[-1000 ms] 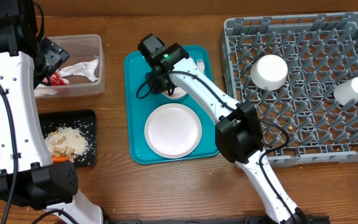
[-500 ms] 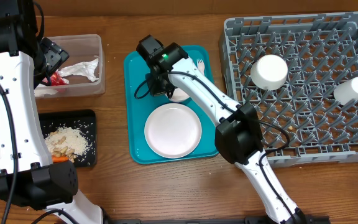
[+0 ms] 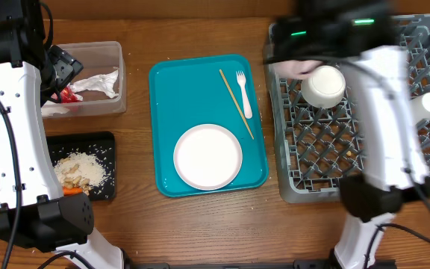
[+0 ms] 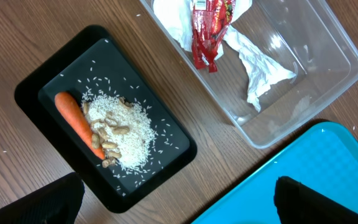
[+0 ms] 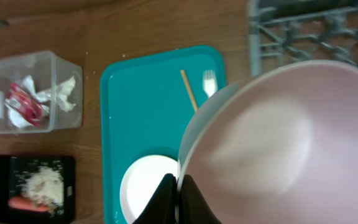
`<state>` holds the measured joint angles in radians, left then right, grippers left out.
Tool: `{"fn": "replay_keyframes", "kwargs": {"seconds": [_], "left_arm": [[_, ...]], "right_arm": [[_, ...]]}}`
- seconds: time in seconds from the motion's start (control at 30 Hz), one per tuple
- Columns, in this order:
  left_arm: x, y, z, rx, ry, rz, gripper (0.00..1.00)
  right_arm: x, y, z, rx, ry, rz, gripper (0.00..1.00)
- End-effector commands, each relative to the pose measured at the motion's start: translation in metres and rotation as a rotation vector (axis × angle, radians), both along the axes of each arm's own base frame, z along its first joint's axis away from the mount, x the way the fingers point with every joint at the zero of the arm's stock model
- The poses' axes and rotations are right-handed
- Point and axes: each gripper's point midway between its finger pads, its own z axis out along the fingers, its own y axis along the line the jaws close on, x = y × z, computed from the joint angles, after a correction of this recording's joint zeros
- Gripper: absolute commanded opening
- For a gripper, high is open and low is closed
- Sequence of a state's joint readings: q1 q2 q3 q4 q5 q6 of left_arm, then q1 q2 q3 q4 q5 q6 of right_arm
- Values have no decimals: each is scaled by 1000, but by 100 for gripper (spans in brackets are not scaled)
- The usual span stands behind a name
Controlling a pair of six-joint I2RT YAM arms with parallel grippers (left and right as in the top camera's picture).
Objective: Sort waste into correct bins and load items into the dishwasher rack
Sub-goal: 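Carry the pink bowl into the rack and set it down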
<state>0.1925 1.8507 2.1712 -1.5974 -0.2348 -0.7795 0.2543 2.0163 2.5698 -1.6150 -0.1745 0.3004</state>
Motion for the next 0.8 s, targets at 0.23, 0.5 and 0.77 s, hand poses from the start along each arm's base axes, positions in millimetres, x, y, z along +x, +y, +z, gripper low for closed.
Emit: {"fn": "replay_keyframes", "kwargs": {"seconds": [0.23,0.5,0.77], "left_arm": [[0,2,1,2,-5,10,100],[0,2,1,2,-5,10,100],[0,2,1,3,-5,10,100]], "right_arm": [[-3,-110,13,605,8,126,4],[-13,-151,-47,782,22,122,4],[-34,-202,-119,958,45,-73,4]]}}
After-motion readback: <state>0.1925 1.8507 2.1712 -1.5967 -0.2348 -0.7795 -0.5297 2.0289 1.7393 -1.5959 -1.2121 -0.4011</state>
